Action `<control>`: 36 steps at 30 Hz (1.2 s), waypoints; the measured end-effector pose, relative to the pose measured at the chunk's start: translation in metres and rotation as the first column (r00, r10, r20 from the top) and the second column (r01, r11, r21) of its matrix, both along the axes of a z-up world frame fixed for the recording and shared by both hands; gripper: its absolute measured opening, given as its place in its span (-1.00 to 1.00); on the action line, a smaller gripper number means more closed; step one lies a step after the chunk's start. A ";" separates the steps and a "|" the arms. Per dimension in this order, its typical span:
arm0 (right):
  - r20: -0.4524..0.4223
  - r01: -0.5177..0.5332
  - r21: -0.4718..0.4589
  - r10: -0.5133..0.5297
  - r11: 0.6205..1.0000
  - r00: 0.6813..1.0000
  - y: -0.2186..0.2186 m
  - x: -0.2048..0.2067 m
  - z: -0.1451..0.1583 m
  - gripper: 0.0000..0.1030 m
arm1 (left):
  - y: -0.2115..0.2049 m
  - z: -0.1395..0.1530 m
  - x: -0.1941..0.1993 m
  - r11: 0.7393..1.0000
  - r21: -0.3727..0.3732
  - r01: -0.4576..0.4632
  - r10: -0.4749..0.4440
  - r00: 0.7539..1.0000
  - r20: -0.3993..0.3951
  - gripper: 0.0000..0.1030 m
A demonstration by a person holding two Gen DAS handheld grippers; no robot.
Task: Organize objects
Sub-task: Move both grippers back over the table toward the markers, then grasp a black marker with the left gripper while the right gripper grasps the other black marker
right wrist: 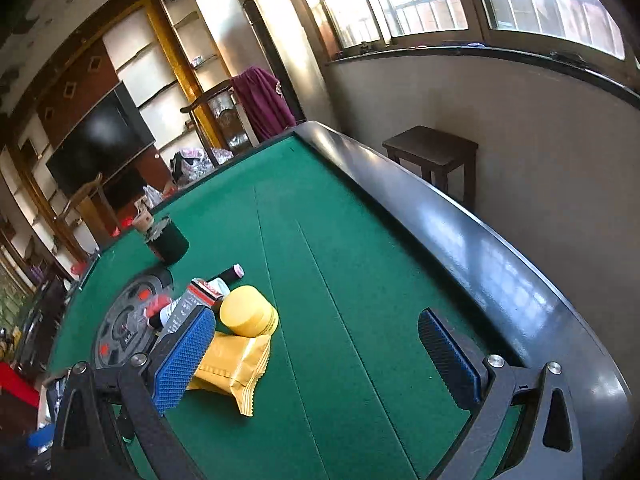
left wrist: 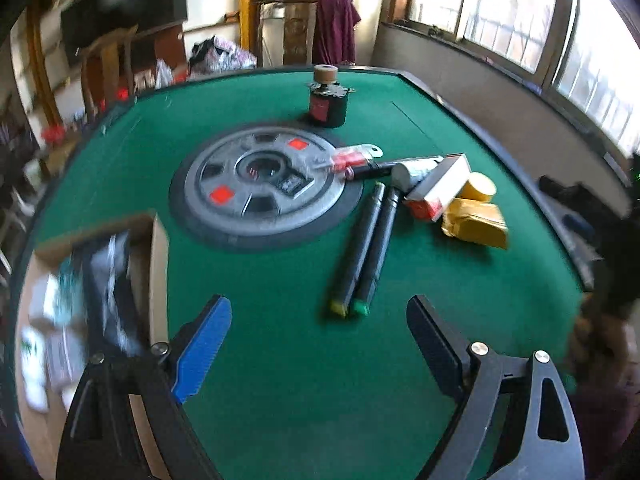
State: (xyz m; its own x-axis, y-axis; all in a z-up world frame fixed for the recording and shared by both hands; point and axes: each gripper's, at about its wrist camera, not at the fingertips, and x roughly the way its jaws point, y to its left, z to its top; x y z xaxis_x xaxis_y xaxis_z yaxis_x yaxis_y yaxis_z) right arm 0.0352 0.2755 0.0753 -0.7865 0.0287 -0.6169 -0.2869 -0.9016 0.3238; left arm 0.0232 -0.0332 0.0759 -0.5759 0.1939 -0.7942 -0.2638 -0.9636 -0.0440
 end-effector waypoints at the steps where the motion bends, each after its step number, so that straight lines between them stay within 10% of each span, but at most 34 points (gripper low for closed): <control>1: -0.002 -0.011 -0.011 0.011 1.000 1.000 0.000 0.001 0.000 1.00 | 0.008 -0.005 -0.009 1.000 -0.030 0.003 -0.003 1.000 -0.005 0.73; 8: 0.007 -0.075 0.010 0.075 0.997 0.997 -0.012 -0.003 0.000 1.00 | 0.032 -0.026 -0.041 0.990 -0.121 0.072 -0.073 0.997 -0.007 0.62; 12: -0.015 -0.088 0.064 0.089 0.994 0.996 -0.022 0.000 0.007 1.00 | 0.040 -0.038 -0.053 0.983 -0.124 0.134 -0.132 0.991 0.025 0.21; 36: 0.008 -0.144 0.098 0.144 0.985 0.990 -0.037 -0.008 0.005 1.00 | 0.032 -0.044 -0.070 0.979 -0.126 0.162 -0.159 0.987 0.032 0.04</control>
State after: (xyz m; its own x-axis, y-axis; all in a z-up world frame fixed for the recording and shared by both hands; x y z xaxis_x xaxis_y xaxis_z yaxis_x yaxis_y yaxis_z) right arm 0.0274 0.2384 0.0799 -0.7863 -0.0239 -0.6174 -0.1522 -0.9609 0.2311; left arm -0.0467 -0.0009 0.0317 -0.5280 0.1787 -0.8302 -0.4160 -0.9067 0.0694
